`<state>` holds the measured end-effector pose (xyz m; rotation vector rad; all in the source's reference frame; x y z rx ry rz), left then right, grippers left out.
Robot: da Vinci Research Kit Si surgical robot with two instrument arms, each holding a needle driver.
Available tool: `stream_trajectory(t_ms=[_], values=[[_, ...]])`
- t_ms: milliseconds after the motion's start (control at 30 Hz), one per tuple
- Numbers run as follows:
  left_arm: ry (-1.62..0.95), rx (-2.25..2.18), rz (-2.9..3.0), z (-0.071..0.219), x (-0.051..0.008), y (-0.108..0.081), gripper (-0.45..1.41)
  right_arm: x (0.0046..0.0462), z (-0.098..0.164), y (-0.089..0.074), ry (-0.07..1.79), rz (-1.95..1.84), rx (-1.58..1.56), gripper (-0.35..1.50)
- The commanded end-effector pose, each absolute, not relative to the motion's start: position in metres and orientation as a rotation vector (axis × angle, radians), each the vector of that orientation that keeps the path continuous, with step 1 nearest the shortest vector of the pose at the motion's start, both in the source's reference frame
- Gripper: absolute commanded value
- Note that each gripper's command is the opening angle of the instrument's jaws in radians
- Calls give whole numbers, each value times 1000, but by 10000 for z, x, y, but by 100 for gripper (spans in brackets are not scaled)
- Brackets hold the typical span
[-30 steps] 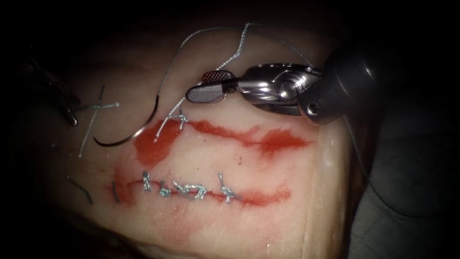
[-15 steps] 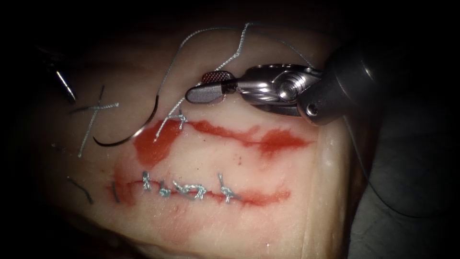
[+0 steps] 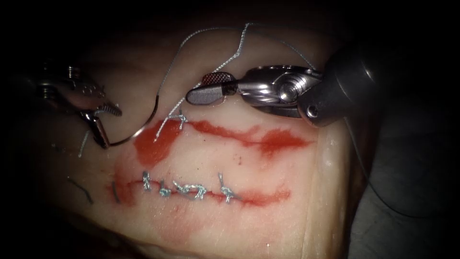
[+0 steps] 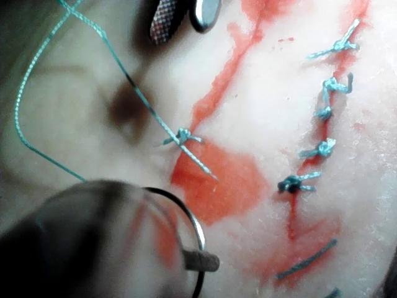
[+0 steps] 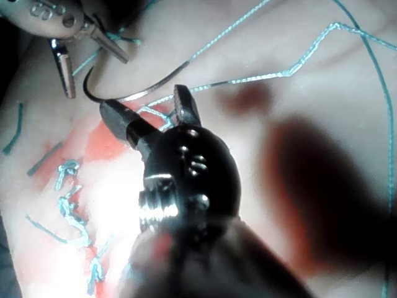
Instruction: Wound Closure
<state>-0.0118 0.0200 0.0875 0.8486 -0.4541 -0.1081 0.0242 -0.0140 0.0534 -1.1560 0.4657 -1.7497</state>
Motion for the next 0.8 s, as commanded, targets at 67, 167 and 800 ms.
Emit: stream_trajectory(t_ms=[67,167,800], values=[[-454,846,-109,879,-125,200,36,252,538,-139,465,-1747,-1161,146],[-443,855,-112,880,-130,191,36,252,538,-140,465,-1747,-1161,146],[-180,733,-367,833,-148,206,-45,247,527,-123,387,-1702,-1154,145]])
